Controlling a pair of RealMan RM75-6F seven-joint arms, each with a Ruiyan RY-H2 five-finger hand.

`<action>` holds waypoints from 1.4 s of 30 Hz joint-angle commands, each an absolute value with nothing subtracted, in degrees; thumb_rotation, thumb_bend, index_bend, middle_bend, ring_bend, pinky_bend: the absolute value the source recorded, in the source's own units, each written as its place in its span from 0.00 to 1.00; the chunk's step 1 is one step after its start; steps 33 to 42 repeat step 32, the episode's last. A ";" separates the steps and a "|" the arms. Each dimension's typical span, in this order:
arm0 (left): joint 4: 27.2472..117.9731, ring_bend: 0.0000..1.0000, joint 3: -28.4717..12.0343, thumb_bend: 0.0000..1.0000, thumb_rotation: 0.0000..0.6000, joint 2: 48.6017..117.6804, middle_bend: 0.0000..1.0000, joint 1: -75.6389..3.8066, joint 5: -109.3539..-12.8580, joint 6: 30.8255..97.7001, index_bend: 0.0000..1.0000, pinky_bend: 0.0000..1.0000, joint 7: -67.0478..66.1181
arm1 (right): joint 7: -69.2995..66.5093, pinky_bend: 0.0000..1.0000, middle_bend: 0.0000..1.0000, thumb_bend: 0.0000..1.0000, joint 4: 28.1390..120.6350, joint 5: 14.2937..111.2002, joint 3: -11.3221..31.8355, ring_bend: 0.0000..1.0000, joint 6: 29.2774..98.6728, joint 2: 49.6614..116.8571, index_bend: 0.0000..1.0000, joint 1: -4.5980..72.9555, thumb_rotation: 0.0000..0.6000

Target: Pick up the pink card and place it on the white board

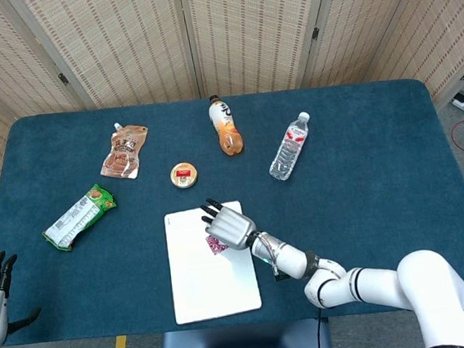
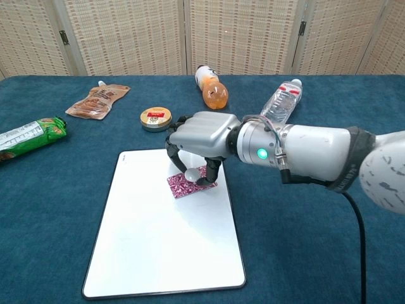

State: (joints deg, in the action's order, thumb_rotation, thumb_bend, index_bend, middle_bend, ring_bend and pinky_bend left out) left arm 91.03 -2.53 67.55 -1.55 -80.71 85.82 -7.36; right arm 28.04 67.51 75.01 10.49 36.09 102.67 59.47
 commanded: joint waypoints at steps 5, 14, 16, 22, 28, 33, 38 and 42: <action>90.64 0.00 -2.57 0.13 1.00 67.48 0.00 -1.37 -80.50 85.82 0.00 0.00 -6.80 | 30.92 0.00 0.20 0.32 67.58 71.25 10.53 0.01 35.12 102.72 0.29 60.65 0.98; 90.15 0.00 -2.86 0.13 1.00 67.78 0.00 -1.94 -80.76 85.23 0.00 0.00 -6.25 | 31.15 0.00 0.19 0.32 79.88 71.29 8.05 0.01 47.17 91.01 0.21 52.46 0.98; 90.10 0.00 -2.97 0.13 1.00 67.93 0.00 -2.26 -80.96 85.00 0.00 0.00 -6.25 | 31.19 0.00 0.19 0.32 83.59 71.92 6.67 0.01 51.05 86.94 0.21 49.32 0.98; 90.19 0.00 -3.45 0.13 1.00 68.44 0.00 -3.28 -81.55 84.54 0.00 0.00 -6.59 | 29.32 0.00 0.19 0.32 91.74 74.58 2.47 0.02 63.02 76.54 0.21 39.46 0.98; 90.60 0.00 -3.98 0.13 1.00 68.79 0.00 -4.40 -82.62 84.59 0.00 0.00 -7.85 | 23.45 0.00 0.19 0.32 94.46 78.33 -1.68 0.06 74.75 70.69 0.21 29.18 0.99; 91.13 0.00 -4.27 0.13 1.00 68.96 0.00 -4.99 -82.93 84.54 0.00 0.00 -8.54 | 19.62 0.00 0.19 0.32 94.71 80.24 -3.33 0.06 82.07 68.38 0.21 22.91 0.98; 91.13 0.00 -4.27 0.13 1.00 68.96 0.00 -4.99 -82.93 84.54 0.00 0.00 -8.54 | 19.62 0.00 0.19 0.32 94.71 80.24 -3.33 0.06 82.07 68.38 0.21 22.91 0.98; 91.13 0.00 -4.27 0.13 1.00 68.96 0.00 -4.99 -82.93 84.54 0.00 0.00 -8.54 | 19.62 0.00 0.19 0.32 94.71 80.24 -3.33 0.06 82.07 68.38 0.21 22.91 0.98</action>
